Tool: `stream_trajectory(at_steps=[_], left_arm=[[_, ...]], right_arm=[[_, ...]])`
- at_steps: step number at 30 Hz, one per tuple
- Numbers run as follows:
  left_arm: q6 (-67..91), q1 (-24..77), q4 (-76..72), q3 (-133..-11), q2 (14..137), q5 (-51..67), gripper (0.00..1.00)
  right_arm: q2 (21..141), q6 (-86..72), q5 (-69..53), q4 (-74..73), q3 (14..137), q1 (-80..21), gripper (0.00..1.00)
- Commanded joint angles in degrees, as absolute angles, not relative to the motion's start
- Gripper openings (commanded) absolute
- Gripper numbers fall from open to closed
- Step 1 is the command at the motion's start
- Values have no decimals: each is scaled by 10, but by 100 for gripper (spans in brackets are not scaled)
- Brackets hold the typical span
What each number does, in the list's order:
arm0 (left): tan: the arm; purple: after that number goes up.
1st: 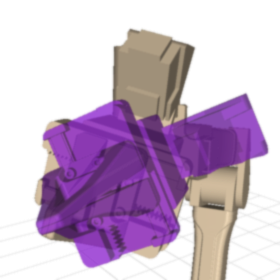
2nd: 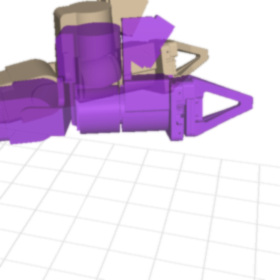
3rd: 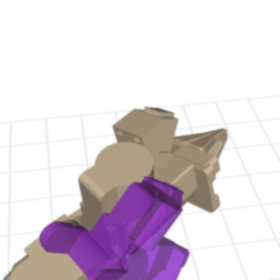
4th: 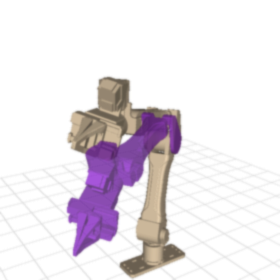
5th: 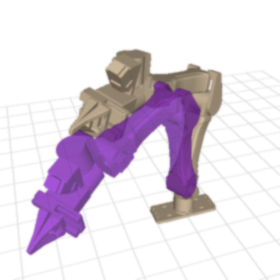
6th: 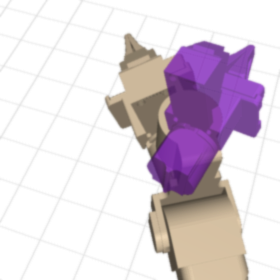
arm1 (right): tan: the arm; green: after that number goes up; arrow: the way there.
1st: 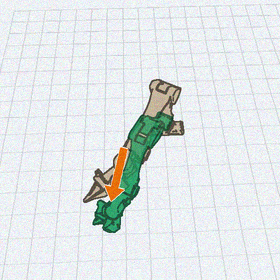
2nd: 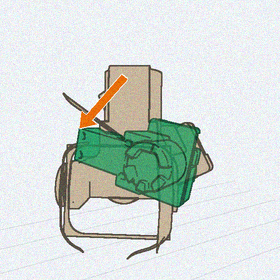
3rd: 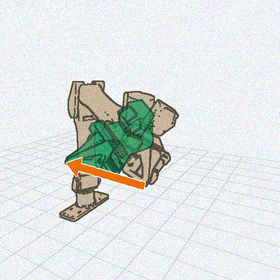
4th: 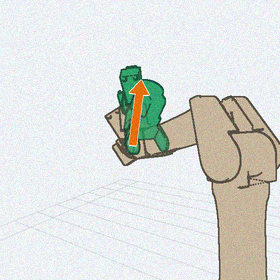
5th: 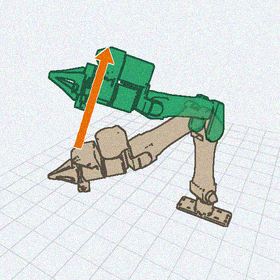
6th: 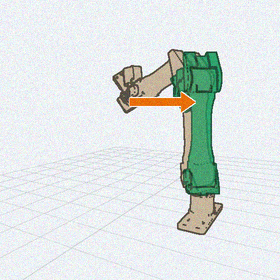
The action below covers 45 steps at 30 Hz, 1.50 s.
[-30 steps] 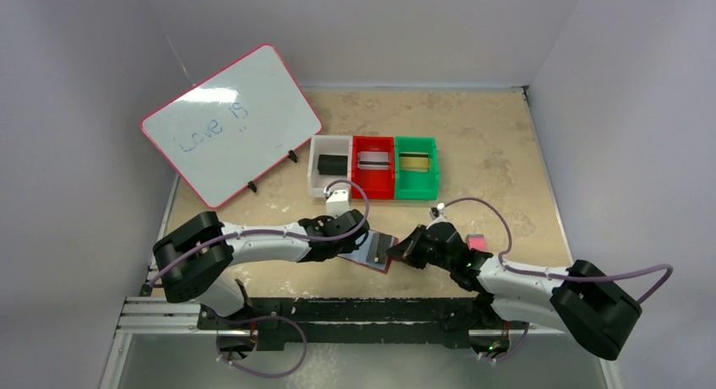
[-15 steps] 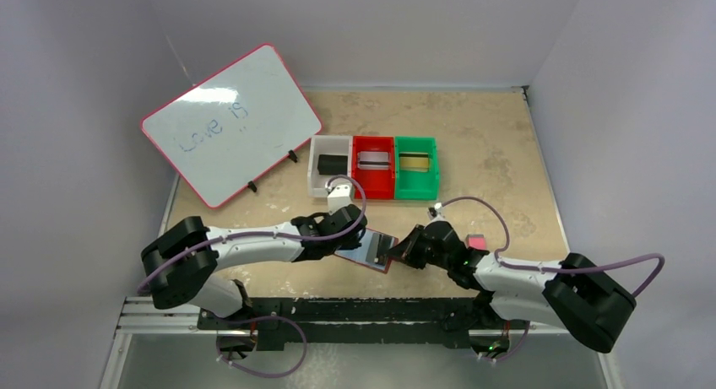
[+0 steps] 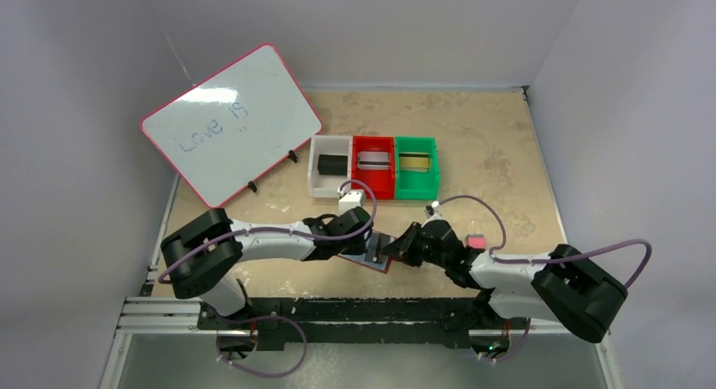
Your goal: Take the credit cards out of the card holder
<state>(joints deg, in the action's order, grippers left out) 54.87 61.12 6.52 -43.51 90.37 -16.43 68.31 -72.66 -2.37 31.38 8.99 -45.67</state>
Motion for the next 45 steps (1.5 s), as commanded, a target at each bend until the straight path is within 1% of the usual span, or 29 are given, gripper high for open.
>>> stream_trajectory(at_steps=[1, 3, 5, 6, 8, 10, 12, 14, 16, 19, 22, 28, 33, 35, 37, 39, 42, 45], left_arm=[[550, 609, 68, -420, 901, -164, 8], [550, 609, 73, -420, 901, -168, 7], [554, 609, 85, -421, 901, -179, 7], [556, 609, 89, -423, 899, -189, 6], [560, 609, 97, -423, 887, -206, 8], [565, 608, 113, -426, 866, -233, 14], [566, 608, 131, -436, 838, -263, 18], [568, 608, 151, -447, 813, -295, 25], [567, 605, 167, -460, 794, -323, 28], [568, 594, 201, -478, 775, -349, 32], [568, 566, 215, -478, 761, -339, 32], [556, 502, 236, -474, 723, -303, 35], [538, 470, 267, -490, 700, -308, 40], [529, 459, 287, -504, 698, -313, 40], [526, 451, 293, -508, 693, -326, 40], [524, 437, 290, -508, 691, -324, 40], [512, 425, 298, -525, 695, -326, 41], [504, 423, 319, -544, 695, -342, 41]], right_arm=[[696, -728, -30, 359, 109, -453, 18], [699, -726, -31, 359, 111, -453, 9], [694, -720, -29, 351, 115, -453, 1], [687, -716, -22, 331, 121, -452, 0], [668, -709, -3, 269, 134, -452, 0], [641, -704, 14, 214, 139, -452, 0], [612, -693, 19, 195, 138, -451, 0], [597, -681, 11, 189, 142, -452, 0], [592, -667, -7, 186, 154, -451, 0], [592, -659, -4, 122, 196, -452, 0], [567, -638, 0, 102, 220, -451, 0], [545, -599, 36, -2, 291, -444, 0], [594, -562, 42, -31, 359, -439, 0], [626, -554, 47, -110, 402, -439, 0], [637, -566, 40, -174, 410, -439, 0], [617, -573, 2, -168, 380, -438, 0], [582, -585, -33, -73, 328, -438, 0], [616, -602, -49, -38, 325, -439, 0]])
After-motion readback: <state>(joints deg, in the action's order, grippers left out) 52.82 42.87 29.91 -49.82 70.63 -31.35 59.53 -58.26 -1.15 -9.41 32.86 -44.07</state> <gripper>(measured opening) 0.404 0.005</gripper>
